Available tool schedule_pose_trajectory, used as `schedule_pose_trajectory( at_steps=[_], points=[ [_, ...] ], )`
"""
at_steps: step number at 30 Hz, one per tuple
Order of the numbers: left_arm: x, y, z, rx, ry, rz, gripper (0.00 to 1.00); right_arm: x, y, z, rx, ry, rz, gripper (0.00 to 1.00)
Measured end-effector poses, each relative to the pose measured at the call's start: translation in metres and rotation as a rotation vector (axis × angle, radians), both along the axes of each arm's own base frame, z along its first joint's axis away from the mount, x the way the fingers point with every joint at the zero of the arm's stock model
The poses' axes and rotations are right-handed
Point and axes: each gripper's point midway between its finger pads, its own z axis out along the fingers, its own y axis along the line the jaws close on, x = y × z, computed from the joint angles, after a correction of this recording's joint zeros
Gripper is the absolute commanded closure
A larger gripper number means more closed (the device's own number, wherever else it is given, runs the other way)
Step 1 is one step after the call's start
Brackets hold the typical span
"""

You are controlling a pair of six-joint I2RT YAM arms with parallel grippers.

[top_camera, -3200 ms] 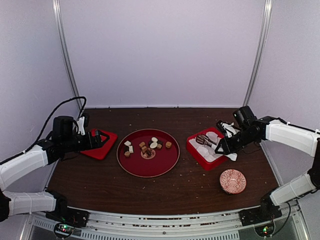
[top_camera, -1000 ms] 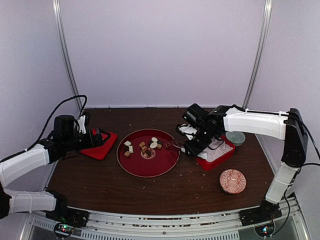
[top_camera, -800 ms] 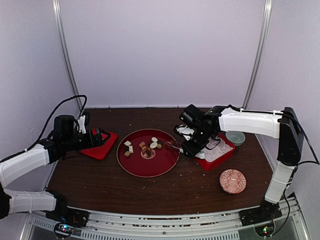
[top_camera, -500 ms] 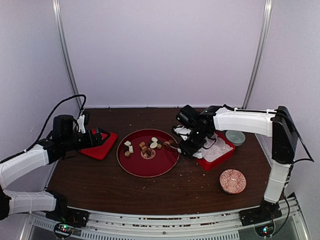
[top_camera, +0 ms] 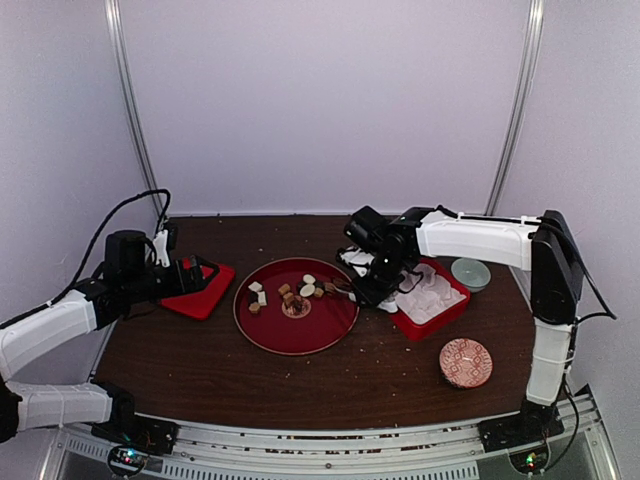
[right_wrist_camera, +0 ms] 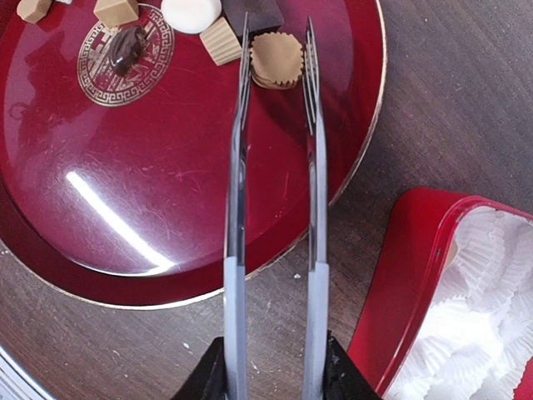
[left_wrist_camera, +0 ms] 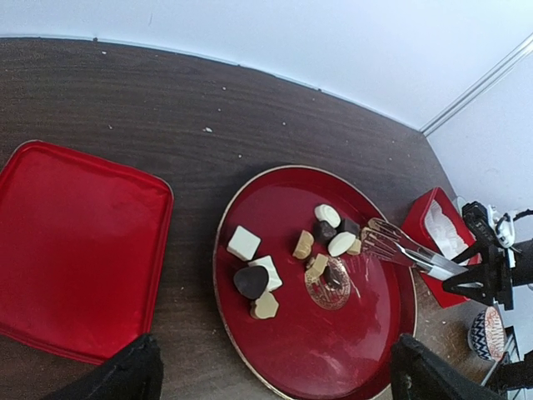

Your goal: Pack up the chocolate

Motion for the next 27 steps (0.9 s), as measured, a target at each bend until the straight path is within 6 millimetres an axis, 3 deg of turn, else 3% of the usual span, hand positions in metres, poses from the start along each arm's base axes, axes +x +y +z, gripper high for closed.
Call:
schedule_pose_trajectory(
  at_steps=[8,17,21,27],
  points=[
    [0.0,0.001,0.0,0.003,0.001,0.003,0.02,-0.006,-0.003,0.01,0.041,0.002,0.003,0.75],
    [0.0,0.001,-0.001,0.006,0.002,0.002,0.02,-0.029,-0.025,0.065,0.184,-0.063,0.0,0.77],
    [0.0,0.001,-0.001,0.006,0.003,0.002,0.02,-0.038,-0.051,0.081,0.231,-0.093,-0.044,0.77],
    [0.0,0.001,-0.001,0.006,0.003,0.001,0.03,-0.056,-0.117,0.084,0.261,-0.114,-0.184,0.76]
  ],
)
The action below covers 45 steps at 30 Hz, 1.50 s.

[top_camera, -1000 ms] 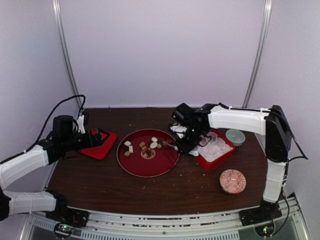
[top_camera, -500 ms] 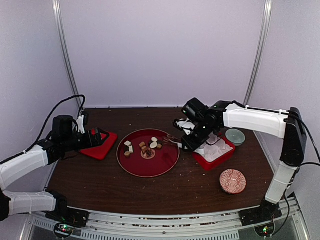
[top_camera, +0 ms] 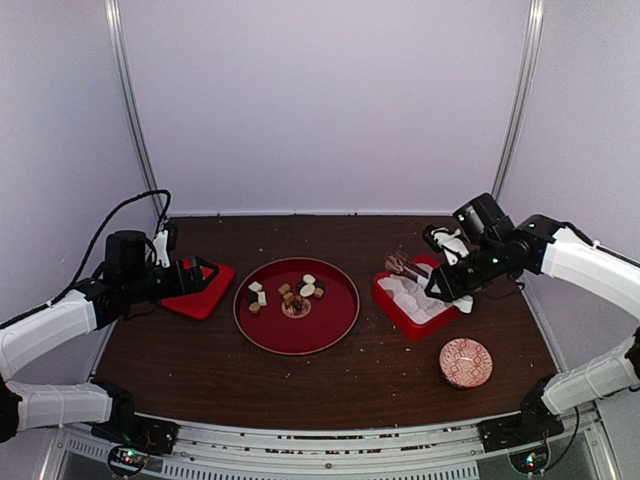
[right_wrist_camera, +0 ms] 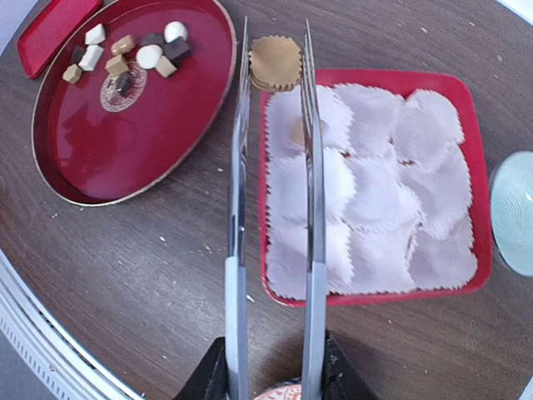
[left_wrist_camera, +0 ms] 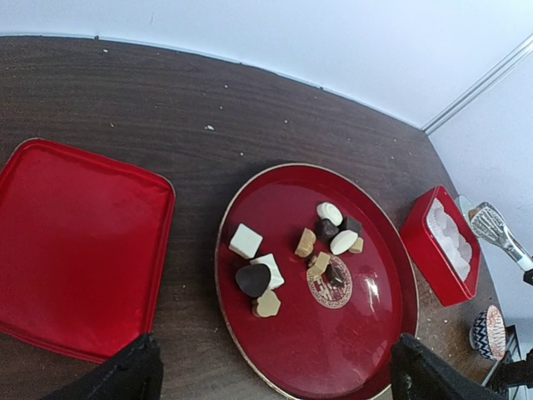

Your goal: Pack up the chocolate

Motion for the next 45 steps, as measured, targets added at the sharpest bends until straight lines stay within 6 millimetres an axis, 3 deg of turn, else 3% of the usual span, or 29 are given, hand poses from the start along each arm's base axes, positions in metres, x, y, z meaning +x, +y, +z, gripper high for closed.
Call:
schedule_pose_trajectory(
  at_steps=[4,8,13,23,31,39,45],
  points=[
    [0.0,0.0,-0.001,0.0,0.003,-0.002,0.03,-0.013,-0.03,-0.009,0.014,0.016,-0.082,0.76],
    [0.001,-0.001,-0.004,0.002,0.013,-0.003,0.03,-0.024,-0.044,-0.025,0.016,0.059,-0.12,0.76],
    [0.001,-0.001,-0.007,0.005,0.022,-0.003,0.03,-0.029,-0.043,-0.042,0.018,0.118,-0.124,0.75],
    [0.001,-0.001,-0.009,0.006,0.027,-0.003,0.03,-0.024,-0.037,-0.057,0.019,0.159,-0.117,0.67],
    [0.002,-0.001,-0.012,0.01,0.037,-0.003,0.03,-0.024,-0.037,-0.056,0.02,0.154,-0.111,0.6],
    [0.002,-0.001,-0.012,0.009,0.037,-0.003,0.03,-0.025,-0.036,-0.048,0.037,0.135,-0.1,0.61],
    [0.002,-0.001,-0.012,0.009,0.037,-0.003,0.03,-0.017,-0.019,-0.018,0.068,0.081,-0.041,0.63]
  ],
)
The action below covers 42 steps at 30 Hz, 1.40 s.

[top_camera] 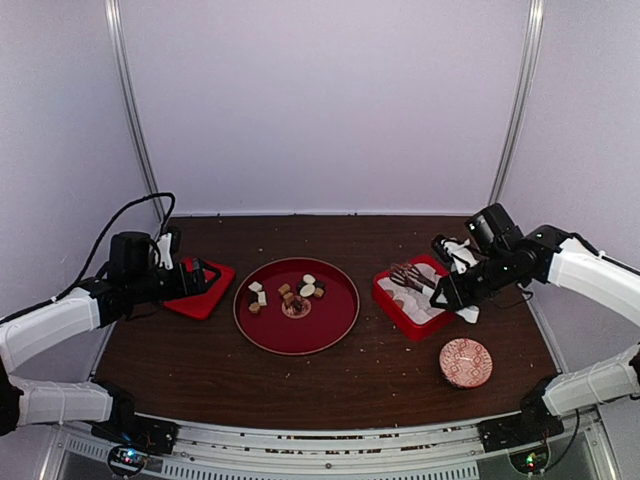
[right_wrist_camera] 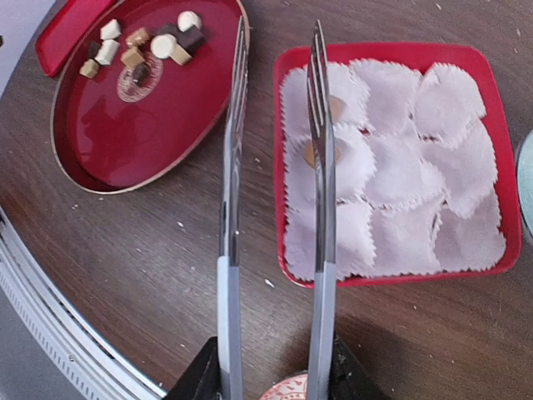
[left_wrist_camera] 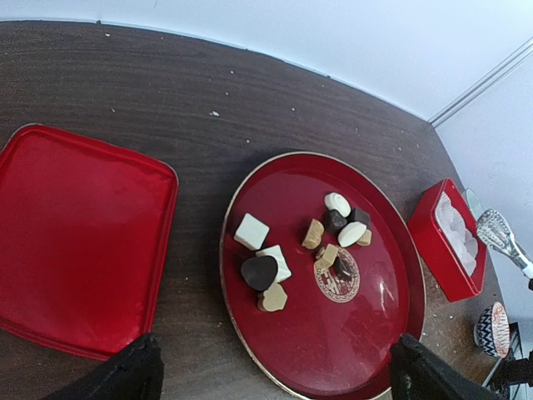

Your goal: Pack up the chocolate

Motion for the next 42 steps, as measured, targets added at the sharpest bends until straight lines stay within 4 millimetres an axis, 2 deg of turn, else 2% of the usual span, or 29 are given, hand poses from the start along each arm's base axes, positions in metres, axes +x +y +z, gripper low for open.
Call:
schedule_pose_trajectory(
  at_steps=[4,7,12,17,25,33,42],
  points=[
    [0.0,0.0,0.0,0.0,0.0,0.001,0.03,0.007,0.033,0.025,0.022,-0.054,0.085,0.64],
    [0.0,0.0,0.0,-0.002,0.001,0.002,0.03,0.009,0.062,0.03,0.023,-0.066,0.158,0.64],
    [0.0,0.0,0.0,-0.005,0.003,0.005,0.03,0.011,0.1,0.016,-0.008,-0.037,0.238,0.65],
    [0.0,0.0,0.0,-0.005,0.004,0.007,0.03,0.014,0.125,-0.006,-0.052,-0.001,0.279,0.65],
    [0.0,0.001,0.0,-0.006,0.003,0.008,0.03,0.033,0.141,-0.037,-0.141,0.014,0.299,0.65],
    [0.0,0.001,0.0,-0.006,0.003,0.008,0.03,0.044,0.143,-0.064,-0.218,0.039,0.308,0.65],
    [0.0,0.001,0.0,-0.005,0.004,0.008,0.03,0.056,0.155,-0.073,-0.233,0.036,0.326,0.67]
  ],
)
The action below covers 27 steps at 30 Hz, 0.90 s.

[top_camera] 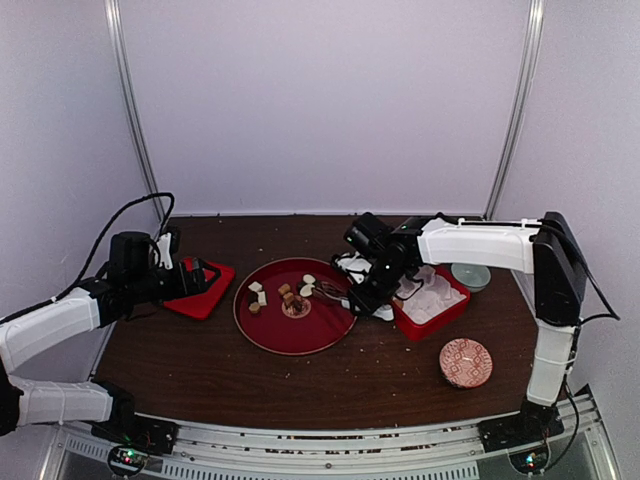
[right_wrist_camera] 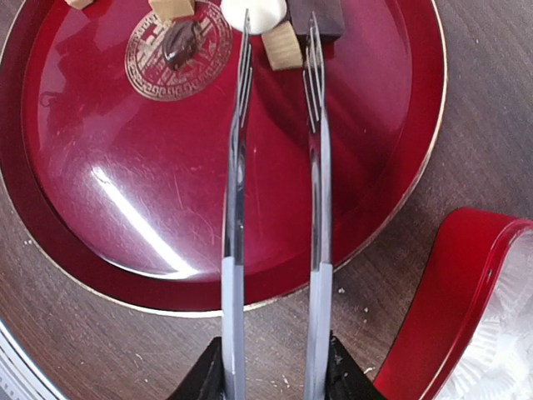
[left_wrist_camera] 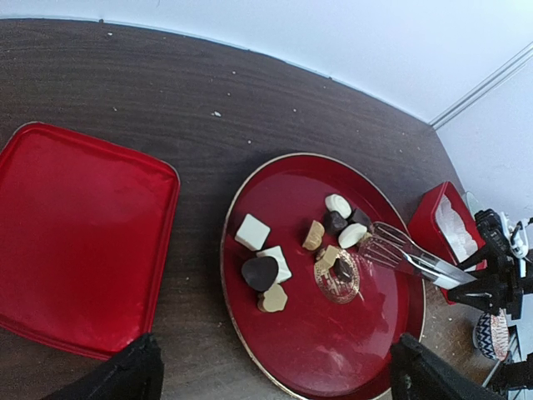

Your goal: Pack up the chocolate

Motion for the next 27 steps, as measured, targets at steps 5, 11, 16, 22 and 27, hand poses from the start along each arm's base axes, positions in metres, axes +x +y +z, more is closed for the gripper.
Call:
schedule_pose_trajectory(
  at_steps=[5,11,16,22,27],
  points=[
    [0.0,0.0,0.0,0.001,-0.001,0.001,0.03,0.006,0.008,0.005,0.017,-0.007,0.009,0.7],
    [0.001,0.001,-0.002,0.006,0.004,0.006,0.03,0.009,0.014,0.005,0.022,-0.007,0.025,0.75],
    [0.001,0.001,-0.002,0.007,0.004,0.009,0.03,0.008,0.014,0.005,0.021,-0.006,0.025,0.79],
    [0.001,0.002,-0.002,0.008,0.004,0.01,0.03,-0.004,0.001,0.007,0.017,0.001,0.021,0.8],
    [0.001,0.002,-0.002,0.007,0.004,0.01,0.03,-0.017,-0.012,0.022,0.038,-0.006,0.006,0.81]
  ],
)
